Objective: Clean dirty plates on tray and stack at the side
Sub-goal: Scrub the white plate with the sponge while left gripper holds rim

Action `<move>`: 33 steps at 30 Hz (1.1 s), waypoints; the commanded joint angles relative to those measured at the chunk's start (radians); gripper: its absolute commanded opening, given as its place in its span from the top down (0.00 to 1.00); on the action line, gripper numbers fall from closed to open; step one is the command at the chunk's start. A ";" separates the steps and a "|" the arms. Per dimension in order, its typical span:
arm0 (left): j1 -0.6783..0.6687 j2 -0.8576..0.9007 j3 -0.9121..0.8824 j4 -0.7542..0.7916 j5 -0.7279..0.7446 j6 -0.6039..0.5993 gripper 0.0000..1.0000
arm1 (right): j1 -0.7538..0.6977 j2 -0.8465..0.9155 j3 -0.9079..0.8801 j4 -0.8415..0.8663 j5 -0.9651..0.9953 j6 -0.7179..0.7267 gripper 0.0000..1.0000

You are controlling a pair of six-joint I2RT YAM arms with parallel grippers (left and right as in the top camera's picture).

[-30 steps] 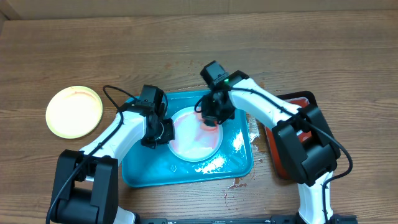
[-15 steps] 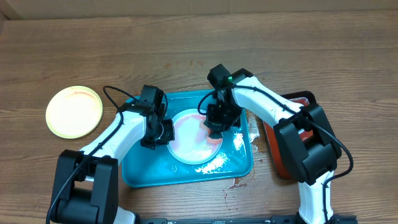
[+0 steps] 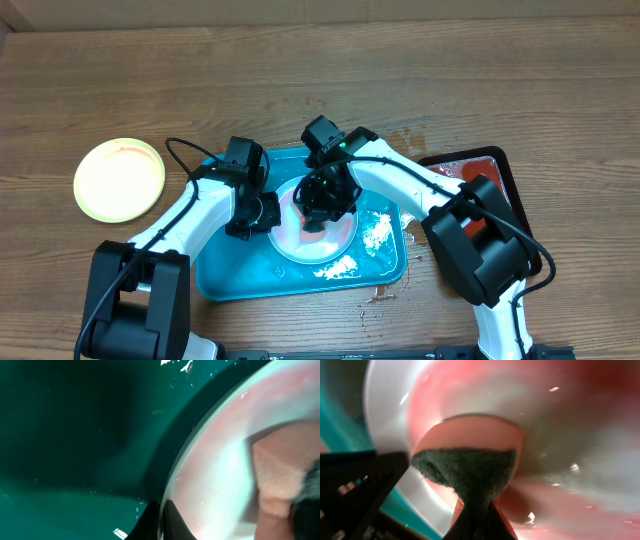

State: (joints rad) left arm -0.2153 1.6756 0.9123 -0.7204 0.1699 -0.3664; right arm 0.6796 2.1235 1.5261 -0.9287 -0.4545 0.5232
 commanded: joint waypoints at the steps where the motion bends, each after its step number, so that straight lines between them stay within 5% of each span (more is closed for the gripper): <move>1: 0.010 0.005 -0.005 -0.006 -0.039 -0.008 0.96 | -0.026 0.014 0.005 -0.010 0.114 0.028 0.96; 16: 0.010 0.005 -0.005 -0.008 -0.039 -0.015 0.96 | -0.165 0.014 0.005 -0.116 0.395 0.029 0.96; 33: 0.010 0.005 -0.005 -0.007 -0.039 -0.015 0.96 | -0.123 -0.152 0.040 -0.140 0.380 -0.005 0.96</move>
State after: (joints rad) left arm -0.2165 1.6756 0.9123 -0.7136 0.1982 -0.3668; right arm 0.5697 2.0800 1.5356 -1.0645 -0.1734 0.5404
